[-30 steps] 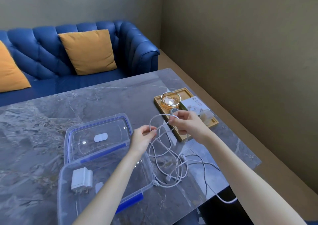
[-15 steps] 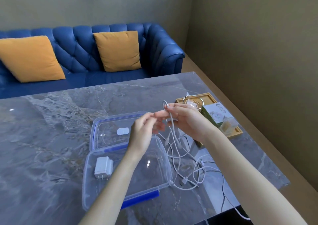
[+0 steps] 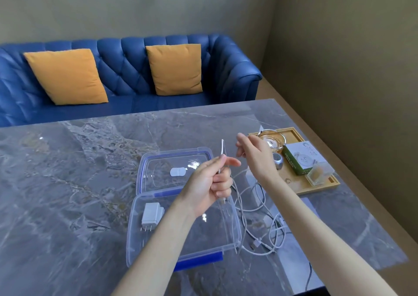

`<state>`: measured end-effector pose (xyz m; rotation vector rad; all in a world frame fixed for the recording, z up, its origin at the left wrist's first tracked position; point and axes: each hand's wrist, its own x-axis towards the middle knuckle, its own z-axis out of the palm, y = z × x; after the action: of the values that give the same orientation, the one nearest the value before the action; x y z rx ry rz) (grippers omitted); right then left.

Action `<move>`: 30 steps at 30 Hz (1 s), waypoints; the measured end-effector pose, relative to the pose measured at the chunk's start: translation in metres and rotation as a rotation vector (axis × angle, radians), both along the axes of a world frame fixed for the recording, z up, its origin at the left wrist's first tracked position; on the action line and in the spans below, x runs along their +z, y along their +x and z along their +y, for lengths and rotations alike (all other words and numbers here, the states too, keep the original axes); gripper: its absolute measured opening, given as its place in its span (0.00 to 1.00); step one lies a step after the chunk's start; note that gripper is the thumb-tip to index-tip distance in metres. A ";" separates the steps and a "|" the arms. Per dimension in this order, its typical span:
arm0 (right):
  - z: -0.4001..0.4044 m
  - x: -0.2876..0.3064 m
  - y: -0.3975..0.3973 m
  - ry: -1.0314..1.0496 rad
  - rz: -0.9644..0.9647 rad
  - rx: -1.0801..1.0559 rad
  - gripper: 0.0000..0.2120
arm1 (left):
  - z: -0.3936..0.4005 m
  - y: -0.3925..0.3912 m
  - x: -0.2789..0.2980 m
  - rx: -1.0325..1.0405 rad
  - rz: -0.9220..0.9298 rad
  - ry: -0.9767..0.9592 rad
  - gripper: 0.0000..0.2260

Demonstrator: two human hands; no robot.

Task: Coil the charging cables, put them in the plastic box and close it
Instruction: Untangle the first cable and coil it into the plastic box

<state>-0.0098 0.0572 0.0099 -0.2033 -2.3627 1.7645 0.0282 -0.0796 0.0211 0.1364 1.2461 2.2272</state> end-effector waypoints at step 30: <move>0.008 0.061 0.043 0.867 0.159 0.562 0.07 | -0.008 -0.025 -0.016 -0.173 0.316 -0.599 0.20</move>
<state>0.0329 0.0653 0.0709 0.7417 -2.9573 0.6736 0.0035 -0.0881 0.0049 0.3528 1.9359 1.6437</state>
